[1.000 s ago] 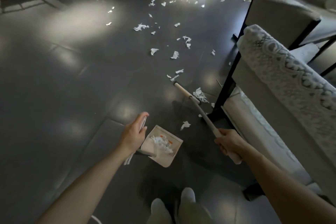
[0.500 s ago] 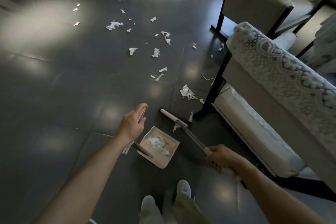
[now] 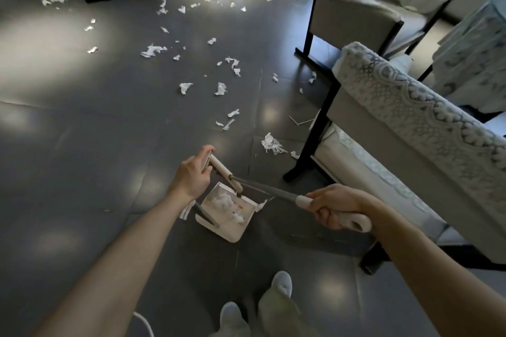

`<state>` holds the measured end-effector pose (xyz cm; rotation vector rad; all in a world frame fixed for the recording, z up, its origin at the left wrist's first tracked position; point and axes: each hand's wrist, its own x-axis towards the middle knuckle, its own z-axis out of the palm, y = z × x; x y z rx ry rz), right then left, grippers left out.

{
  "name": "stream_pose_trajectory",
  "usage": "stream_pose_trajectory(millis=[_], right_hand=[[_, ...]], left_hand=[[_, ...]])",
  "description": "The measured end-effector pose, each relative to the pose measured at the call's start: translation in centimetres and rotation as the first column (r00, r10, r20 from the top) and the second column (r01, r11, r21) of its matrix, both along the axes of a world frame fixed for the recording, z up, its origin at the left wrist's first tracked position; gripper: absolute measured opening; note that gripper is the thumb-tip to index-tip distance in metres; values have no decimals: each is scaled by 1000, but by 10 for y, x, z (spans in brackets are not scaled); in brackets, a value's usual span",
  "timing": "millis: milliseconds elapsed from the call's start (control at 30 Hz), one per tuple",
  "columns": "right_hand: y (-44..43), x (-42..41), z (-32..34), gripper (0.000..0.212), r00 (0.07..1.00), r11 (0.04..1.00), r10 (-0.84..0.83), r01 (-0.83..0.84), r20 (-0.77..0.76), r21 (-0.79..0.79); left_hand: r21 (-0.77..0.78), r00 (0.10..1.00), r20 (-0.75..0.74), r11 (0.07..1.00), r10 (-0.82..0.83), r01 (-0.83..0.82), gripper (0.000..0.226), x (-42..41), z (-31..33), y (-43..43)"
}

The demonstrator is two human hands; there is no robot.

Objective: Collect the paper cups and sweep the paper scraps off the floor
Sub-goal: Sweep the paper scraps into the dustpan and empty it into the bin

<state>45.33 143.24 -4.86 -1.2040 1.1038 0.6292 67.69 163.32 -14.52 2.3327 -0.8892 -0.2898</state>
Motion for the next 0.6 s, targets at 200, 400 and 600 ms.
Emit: stream_pose_trajectory(millis=[200,400,600], right_hand=[[-13,37,-12,49,996,970,-1,24,95,-242],[-62,102,-44,37,990,903,5,57,142,-426],[-136,169,-71,19,997,878,-22,52,68,-477]], left_hand=[[16,999,15,999,-44,44,40,39,6,-14],[34,999,-9,999,-40,40,38,104,2,-52],[41,998,6,997,-70,70,40,172,0,-102]])
